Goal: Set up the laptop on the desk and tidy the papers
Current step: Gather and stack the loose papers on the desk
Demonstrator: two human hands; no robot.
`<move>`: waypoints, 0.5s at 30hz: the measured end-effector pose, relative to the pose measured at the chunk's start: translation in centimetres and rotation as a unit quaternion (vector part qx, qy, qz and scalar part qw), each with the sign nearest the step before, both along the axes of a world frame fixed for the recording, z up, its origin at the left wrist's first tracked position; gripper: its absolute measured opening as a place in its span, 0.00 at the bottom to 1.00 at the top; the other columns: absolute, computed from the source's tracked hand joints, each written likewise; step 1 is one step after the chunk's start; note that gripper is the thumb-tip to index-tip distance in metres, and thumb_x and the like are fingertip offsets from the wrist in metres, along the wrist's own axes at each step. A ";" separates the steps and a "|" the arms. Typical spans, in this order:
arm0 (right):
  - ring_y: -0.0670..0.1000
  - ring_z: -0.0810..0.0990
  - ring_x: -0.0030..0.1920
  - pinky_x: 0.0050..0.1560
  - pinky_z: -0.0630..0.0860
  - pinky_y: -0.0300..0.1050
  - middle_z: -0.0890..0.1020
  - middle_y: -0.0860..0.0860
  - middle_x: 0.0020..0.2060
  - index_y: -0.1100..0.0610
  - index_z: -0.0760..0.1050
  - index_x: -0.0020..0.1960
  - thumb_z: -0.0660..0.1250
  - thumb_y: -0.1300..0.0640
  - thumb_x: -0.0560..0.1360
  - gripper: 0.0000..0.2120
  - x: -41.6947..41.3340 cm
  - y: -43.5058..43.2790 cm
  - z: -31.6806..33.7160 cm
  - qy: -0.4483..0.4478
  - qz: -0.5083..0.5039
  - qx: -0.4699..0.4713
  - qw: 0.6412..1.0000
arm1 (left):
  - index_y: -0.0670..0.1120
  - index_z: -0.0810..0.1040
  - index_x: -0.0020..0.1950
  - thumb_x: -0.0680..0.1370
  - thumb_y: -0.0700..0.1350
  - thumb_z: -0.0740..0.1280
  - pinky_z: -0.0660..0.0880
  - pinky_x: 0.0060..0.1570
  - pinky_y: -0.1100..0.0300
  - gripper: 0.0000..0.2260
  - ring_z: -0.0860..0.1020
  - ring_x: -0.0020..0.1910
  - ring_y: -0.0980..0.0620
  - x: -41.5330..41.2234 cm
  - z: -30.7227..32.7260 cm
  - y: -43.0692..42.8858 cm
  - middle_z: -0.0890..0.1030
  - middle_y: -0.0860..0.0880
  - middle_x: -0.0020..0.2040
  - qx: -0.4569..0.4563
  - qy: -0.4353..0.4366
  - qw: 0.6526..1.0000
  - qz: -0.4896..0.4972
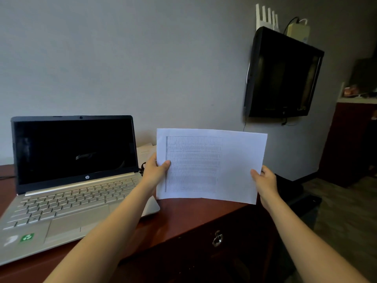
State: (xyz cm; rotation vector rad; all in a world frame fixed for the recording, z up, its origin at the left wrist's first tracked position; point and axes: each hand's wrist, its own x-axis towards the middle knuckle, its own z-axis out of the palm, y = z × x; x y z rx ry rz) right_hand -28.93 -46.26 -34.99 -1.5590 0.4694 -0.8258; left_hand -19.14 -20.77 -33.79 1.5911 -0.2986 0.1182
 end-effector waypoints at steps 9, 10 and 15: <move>0.54 0.76 0.48 0.47 0.72 0.45 0.77 0.55 0.48 0.64 0.74 0.56 0.58 0.65 0.78 0.10 -0.1 -0.2 -0.6 0.052 0.020 -0.037 0.998 | 0.43 0.68 0.68 0.79 0.39 0.61 0.74 0.59 0.49 0.16 0.76 0.60 0.44 -0.2 -0.6 0.0 0.76 0.44 0.63 0.056 0.009 0.998 -0.022; 0.54 0.76 0.48 0.48 0.72 0.46 0.78 0.54 0.47 0.63 0.76 0.54 0.59 0.65 0.78 0.09 0.0 -0.1 -0.8 0.066 0.016 -0.055 0.996 | 0.42 0.67 0.68 0.79 0.38 0.61 0.73 0.58 0.50 0.17 0.75 0.60 0.43 -0.2 -0.7 0.0 0.75 0.44 0.62 0.057 0.010 0.998 -0.013; 0.52 0.64 0.33 0.30 0.59 0.42 0.67 0.53 0.28 0.60 0.66 0.32 0.62 0.65 0.76 0.14 0.1 0.1 0.3 0.069 -0.034 -0.080 0.994 | 0.41 0.60 0.71 0.77 0.37 0.63 0.71 0.56 0.52 0.23 0.74 0.54 0.45 -0.6 1.1 0.4 0.73 0.46 0.51 0.068 0.000 0.996 0.061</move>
